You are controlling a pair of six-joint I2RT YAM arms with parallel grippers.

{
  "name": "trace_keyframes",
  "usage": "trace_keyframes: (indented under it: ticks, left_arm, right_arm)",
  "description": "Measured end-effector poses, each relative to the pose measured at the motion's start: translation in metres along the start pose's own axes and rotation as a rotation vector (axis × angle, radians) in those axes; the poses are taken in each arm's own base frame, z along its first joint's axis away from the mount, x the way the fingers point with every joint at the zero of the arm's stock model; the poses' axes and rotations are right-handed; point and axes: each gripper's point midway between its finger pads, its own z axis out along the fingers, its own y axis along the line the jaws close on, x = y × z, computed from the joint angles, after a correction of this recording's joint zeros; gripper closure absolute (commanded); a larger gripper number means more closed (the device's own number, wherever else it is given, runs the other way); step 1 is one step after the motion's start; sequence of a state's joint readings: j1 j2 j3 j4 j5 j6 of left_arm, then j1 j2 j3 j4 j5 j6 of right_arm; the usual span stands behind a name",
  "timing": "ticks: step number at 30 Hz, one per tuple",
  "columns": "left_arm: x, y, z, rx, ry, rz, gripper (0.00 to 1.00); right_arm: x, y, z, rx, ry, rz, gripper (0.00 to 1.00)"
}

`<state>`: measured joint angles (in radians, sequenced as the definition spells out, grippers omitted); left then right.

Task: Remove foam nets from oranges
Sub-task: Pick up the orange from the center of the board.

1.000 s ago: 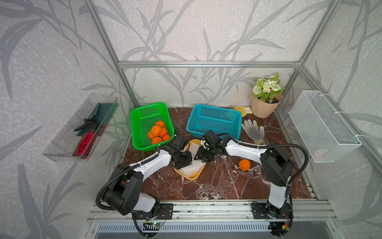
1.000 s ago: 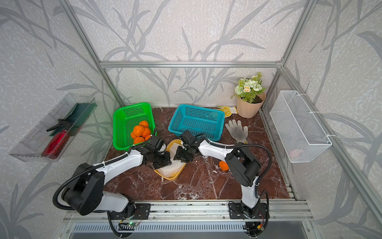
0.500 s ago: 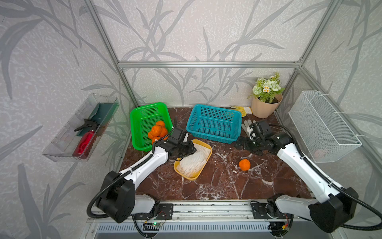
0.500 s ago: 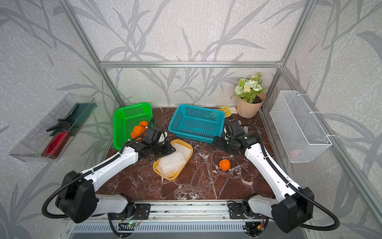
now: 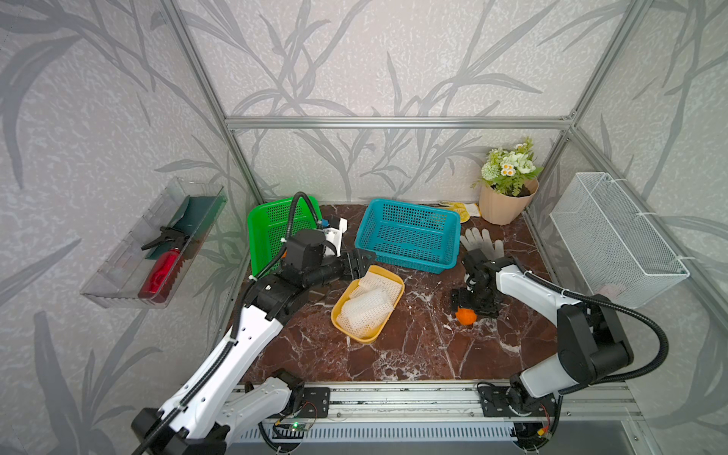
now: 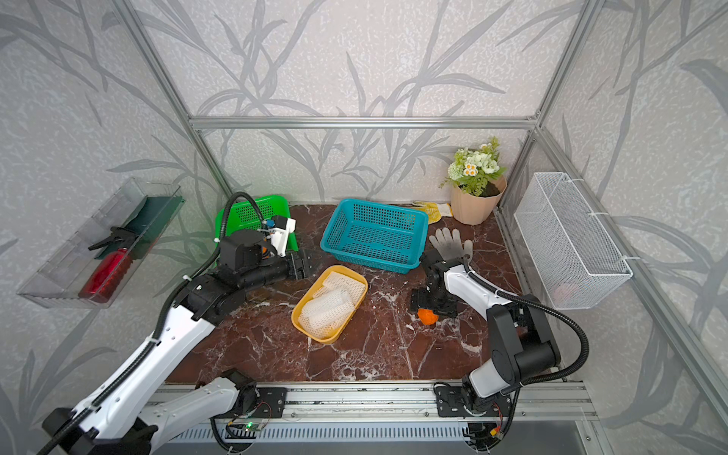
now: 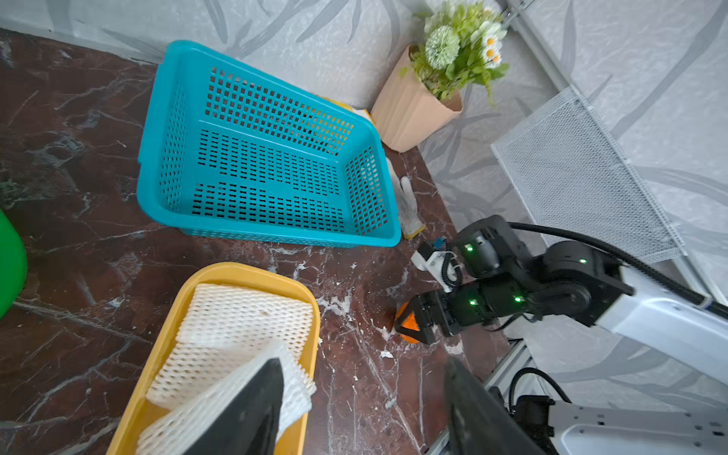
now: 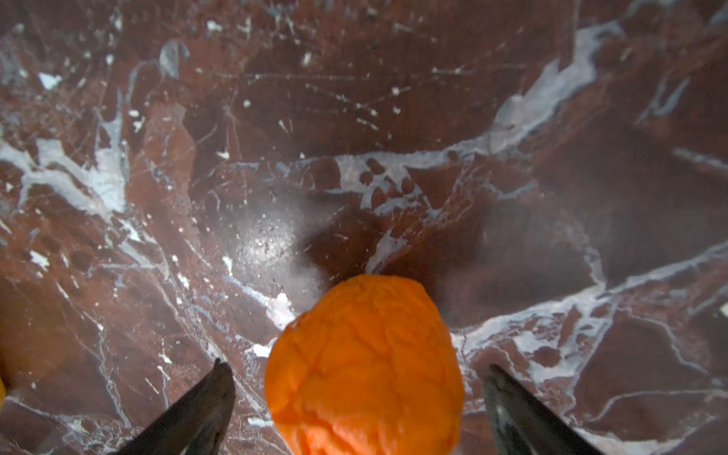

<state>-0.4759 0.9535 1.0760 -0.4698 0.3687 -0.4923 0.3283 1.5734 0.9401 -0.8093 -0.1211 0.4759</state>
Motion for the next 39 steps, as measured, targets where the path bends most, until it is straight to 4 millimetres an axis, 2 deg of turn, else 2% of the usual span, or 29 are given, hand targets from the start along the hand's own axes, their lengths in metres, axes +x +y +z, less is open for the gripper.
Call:
trace_keyframes:
  ticks: [4, 7, 9, 11, 13, 16, 18, 20, 23, 27, 35, 39]
  left_arm:
    - [0.022, 0.002, -0.002, 0.05, 0.006, 0.081, 0.27]
    - [0.05, 0.011, 0.014, 0.086, 0.045, 0.102, 0.25]
    - [0.073, 0.016, 0.03, 0.112, 0.088, 0.122, 0.24]
    - [0.095, 0.011, 0.045, 0.154, 0.134, 0.175, 0.24]
    - [0.112, -0.003, 0.059, 0.221, 0.157, 0.253, 0.19]
    - [0.128, -0.026, 0.08, 0.329, 0.145, 0.349, 0.17]
    - [0.132, -0.035, 0.098, 0.374, 0.132, 0.385, 0.14]
    - [0.136, -0.036, 0.115, 0.392, 0.128, 0.403, 0.09]
    - [0.144, -0.037, 0.139, 0.415, 0.135, 0.419, 0.07]
    - [0.146, -0.046, 0.154, 0.453, 0.114, 0.437, 0.05]
    - [0.132, -0.072, 0.158, 0.535, 0.039, 0.467, 0.05]
    - [0.134, -0.079, 0.163, 0.57, 0.048, 0.465, 0.14]
  right_arm:
    - [-0.002, -0.003, 0.016, 0.025, 0.031, -0.004, 0.31]
    - [-0.005, -0.002, 0.017, 0.024, 0.028, -0.011, 0.44]
    - [-0.011, 0.002, 0.012, 0.009, 0.012, -0.014, 0.48]
    - [-0.019, 0.011, 0.001, -0.032, -0.02, -0.026, 0.49]
    - [-0.024, 0.025, -0.018, -0.103, -0.065, -0.04, 0.49]
    - [-0.028, 0.056, -0.06, -0.279, -0.142, -0.078, 0.49]
    - [-0.028, 0.078, -0.089, -0.407, -0.174, -0.113, 0.49]
    - [-0.024, 0.097, -0.109, -0.526, -0.179, -0.137, 0.49]
    - [-0.011, 0.116, -0.123, -0.654, -0.133, -0.145, 0.49]
    - [0.007, 0.128, -0.125, -0.753, -0.058, -0.134, 0.49]
    - [0.03, 0.142, -0.118, -0.867, 0.059, -0.082, 0.49]
    - [0.032, 0.149, -0.12, -0.911, 0.078, -0.073, 0.49]
